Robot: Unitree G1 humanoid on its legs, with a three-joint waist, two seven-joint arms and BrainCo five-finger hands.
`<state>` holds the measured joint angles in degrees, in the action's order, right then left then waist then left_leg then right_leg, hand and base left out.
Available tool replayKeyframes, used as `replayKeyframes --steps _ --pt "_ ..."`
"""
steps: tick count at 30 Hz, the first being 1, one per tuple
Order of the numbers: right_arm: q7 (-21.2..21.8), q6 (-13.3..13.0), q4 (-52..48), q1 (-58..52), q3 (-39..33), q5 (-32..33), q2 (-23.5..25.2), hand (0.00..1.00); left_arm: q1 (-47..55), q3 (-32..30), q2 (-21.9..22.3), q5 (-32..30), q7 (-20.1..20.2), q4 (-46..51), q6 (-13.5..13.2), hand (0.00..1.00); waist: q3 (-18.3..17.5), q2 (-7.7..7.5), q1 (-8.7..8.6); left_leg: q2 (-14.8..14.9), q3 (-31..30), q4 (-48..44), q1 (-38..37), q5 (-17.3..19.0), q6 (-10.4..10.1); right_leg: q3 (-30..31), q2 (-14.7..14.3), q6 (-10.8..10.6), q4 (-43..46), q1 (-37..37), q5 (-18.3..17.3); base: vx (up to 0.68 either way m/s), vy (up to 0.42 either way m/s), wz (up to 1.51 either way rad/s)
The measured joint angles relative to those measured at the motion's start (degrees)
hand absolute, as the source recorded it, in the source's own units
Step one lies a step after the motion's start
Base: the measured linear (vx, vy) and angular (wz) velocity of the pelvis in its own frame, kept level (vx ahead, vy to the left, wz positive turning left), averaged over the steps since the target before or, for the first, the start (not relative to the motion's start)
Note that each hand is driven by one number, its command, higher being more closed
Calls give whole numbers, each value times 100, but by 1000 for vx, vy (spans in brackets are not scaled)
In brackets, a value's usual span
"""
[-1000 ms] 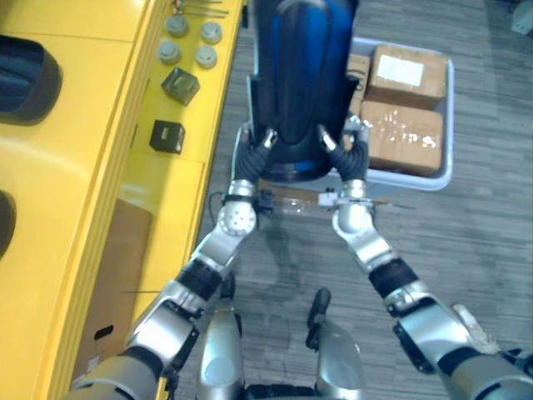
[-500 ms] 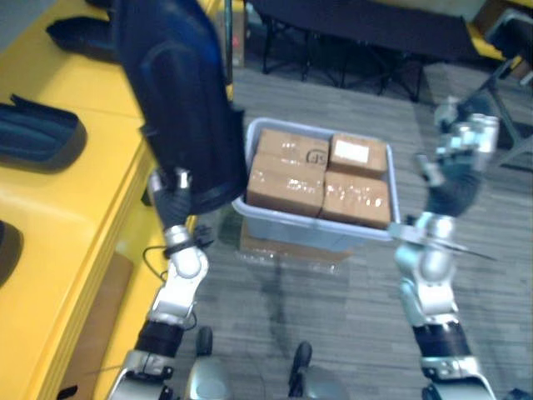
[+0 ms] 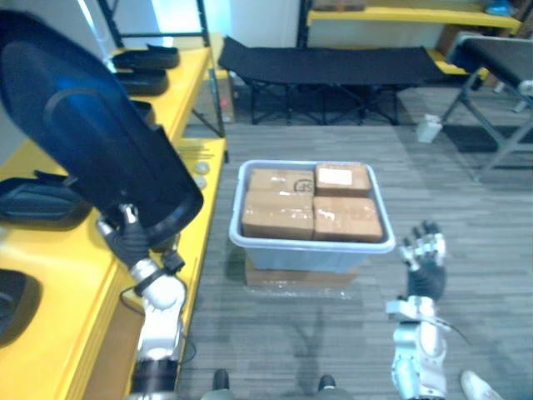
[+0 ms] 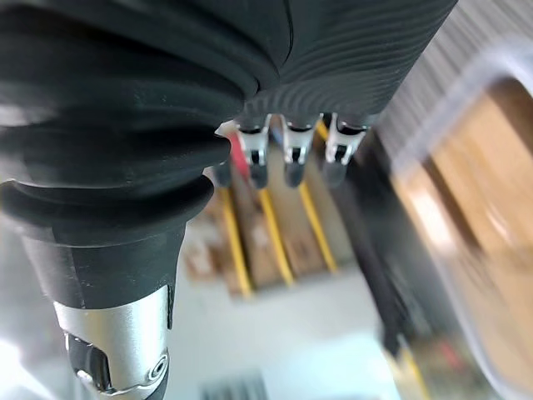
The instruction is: Walk over and take plastic housings, then place them on the shelf
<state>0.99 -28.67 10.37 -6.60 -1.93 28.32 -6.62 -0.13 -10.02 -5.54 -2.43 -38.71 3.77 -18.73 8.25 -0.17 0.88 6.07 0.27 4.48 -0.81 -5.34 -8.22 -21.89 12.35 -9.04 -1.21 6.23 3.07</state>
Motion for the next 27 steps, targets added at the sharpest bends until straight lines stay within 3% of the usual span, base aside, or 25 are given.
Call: replayKeyframes --steps 1,4,8,10,13,17,22,25,27 --pt "52 0 30 51 101 -5 3 0 112 -123 16 35 56 130 -2 100 -10 16 51 -13 -86 0 41 -20 6 -99 4 -8 -1 33 -16 -16 -30 72" --pt "-11 -14 305 454 635 -247 25 0 650 -887 173 223 265 677 -4 100 -53 97 435 -107 -602 0 216 -97 6 -635 20 -45 -23 239 -90 -8 -45 91" --pt "-499 -10 521 1097 1337 -632 87 0 1415 -1739 263 313 431 1163 -13 100 -100 78 1098 -272 -1271 0 412 -162 -7 -1335 22 -115 -43 520 -216 17 -47 83" --pt "-734 -4 718 1433 1399 -798 230 0 1832 -2108 485 740 652 1397 -124 100 -137 29 1390 -384 -1560 0 496 -192 5 -1649 42 -118 -44 640 -261 41 -28 77" --pt "-893 16 830 1623 1393 -989 234 0 2071 -2449 685 929 751 1427 -249 100 -145 -7 1585 -471 -1754 -1 503 -207 17 -1903 61 -86 -43 782 -284 19 -1 47" --pt "-1060 215 829 1706 1368 -1076 231 0 2228 -2892 773 1155 1038 1432 -370 100 -208 -118 1733 -524 -1954 -1 564 -229 6 -2062 66 -95 34 830 -410 -18 -2 25" --pt "-1116 612 784 1538 1335 -1120 180 0 2306 -3000 923 1351 1359 1441 -430 100 -208 -147 1695 -558 -2190 -3 719 -303 55 -2428 51 -67 281 896 -610 -54 -25 40" --pt "-1293 718 611 1208 1197 -1317 84 0 2257 -2966 935 1508 1665 1501 -468 100 -165 -165 1638 -579 -2056 1 949 -512 160 -2949 12 -132 371 1002 -703 -73 3 86" --pt "-1364 723 579 1132 1186 -1555 63 0 2319 -2973 1029 1804 1751 1588 -477 100 -46 -136 1696 -589 -2016 0 1010 -571 153 -2977 36 -77 460 999 -738 -63 46 40"
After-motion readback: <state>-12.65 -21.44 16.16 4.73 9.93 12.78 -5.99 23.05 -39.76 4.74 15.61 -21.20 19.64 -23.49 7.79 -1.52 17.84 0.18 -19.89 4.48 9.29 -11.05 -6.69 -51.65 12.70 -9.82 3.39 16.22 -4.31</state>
